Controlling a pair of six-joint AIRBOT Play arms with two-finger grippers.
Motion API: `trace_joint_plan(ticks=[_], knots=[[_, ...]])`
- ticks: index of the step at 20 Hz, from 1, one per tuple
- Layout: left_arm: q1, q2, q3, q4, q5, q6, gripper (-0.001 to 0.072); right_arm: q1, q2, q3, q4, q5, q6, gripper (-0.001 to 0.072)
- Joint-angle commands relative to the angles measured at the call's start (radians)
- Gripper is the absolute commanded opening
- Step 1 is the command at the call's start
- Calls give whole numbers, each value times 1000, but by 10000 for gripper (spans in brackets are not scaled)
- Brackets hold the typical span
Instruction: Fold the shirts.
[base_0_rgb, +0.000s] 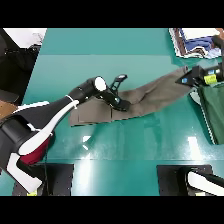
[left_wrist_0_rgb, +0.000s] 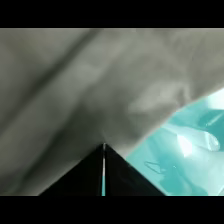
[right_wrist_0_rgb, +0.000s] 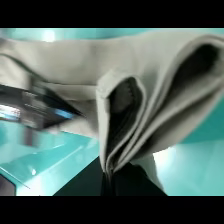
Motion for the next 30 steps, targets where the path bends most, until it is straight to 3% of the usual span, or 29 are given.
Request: trace_joint_plan(ticks=[1, 6, 14, 21, 24, 30], knots=[[-53, -58, 22, -13, 30, -7, 31, 122, -45, 148, 0, 18, 70, 15], [-53, -62, 22, -3, 80, -35, 32, 257, -121, 312, 0, 31, 83, 16], [-2, 47, 33, 71, 30, -27, 31, 343, -161, 446, -1, 31, 74, 16], [267, 294, 33, 258, -109, -26, 32, 410, -176, 448, 3, -1, 53, 16], [402, 389, 33, 294, -126, -25, 32, 515, -231, 448, 101, -49, 10, 16], [605, 495, 35, 295, -172, 1, 32, 806, -439, 449, 169, -341, -98, 17]])
